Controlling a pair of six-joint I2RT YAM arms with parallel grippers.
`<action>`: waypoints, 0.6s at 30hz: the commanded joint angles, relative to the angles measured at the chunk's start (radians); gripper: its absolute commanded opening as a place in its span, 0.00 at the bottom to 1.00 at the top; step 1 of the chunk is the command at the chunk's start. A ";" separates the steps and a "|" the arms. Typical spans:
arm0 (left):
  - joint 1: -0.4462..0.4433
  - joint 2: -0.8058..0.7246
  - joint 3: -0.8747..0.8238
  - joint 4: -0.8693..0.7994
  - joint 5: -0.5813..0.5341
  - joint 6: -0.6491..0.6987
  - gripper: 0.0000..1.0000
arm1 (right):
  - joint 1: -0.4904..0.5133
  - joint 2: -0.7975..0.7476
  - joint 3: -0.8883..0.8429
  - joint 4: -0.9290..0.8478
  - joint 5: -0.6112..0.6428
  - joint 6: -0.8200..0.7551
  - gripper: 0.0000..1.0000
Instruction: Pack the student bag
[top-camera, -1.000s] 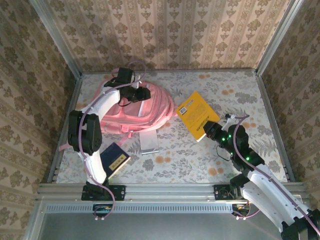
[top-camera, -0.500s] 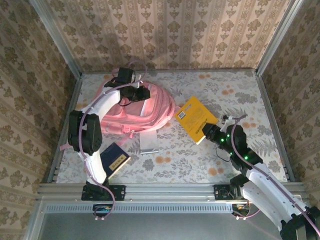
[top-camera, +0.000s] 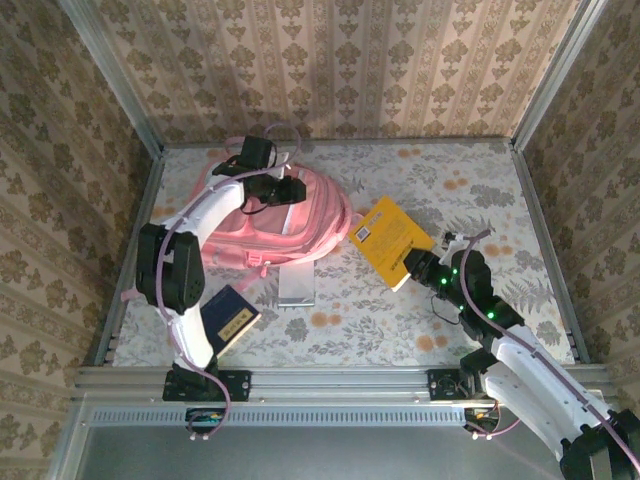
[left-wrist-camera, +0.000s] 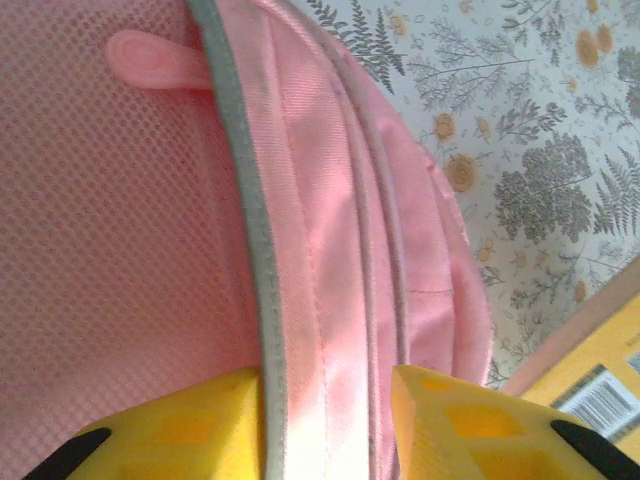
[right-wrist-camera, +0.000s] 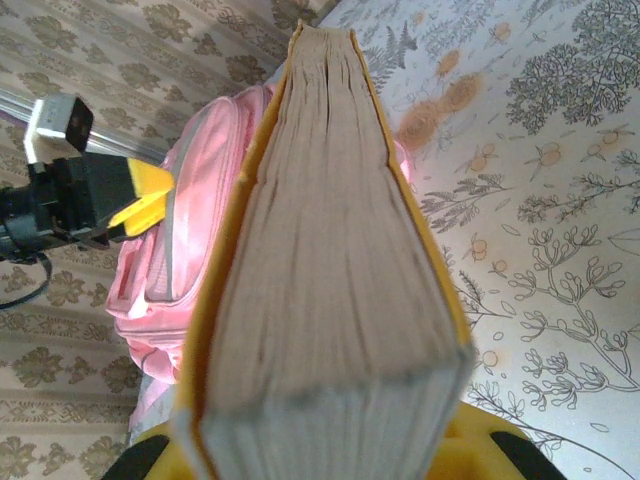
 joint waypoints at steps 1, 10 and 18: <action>-0.014 -0.062 -0.022 -0.018 0.027 0.004 0.39 | -0.005 -0.013 0.004 0.102 -0.015 0.016 0.00; -0.030 -0.056 -0.073 0.018 0.064 -0.019 0.39 | -0.009 -0.015 -0.002 0.101 -0.018 0.020 0.00; -0.002 0.023 -0.042 0.018 0.081 -0.025 0.39 | -0.012 -0.027 -0.005 0.090 -0.024 0.026 0.00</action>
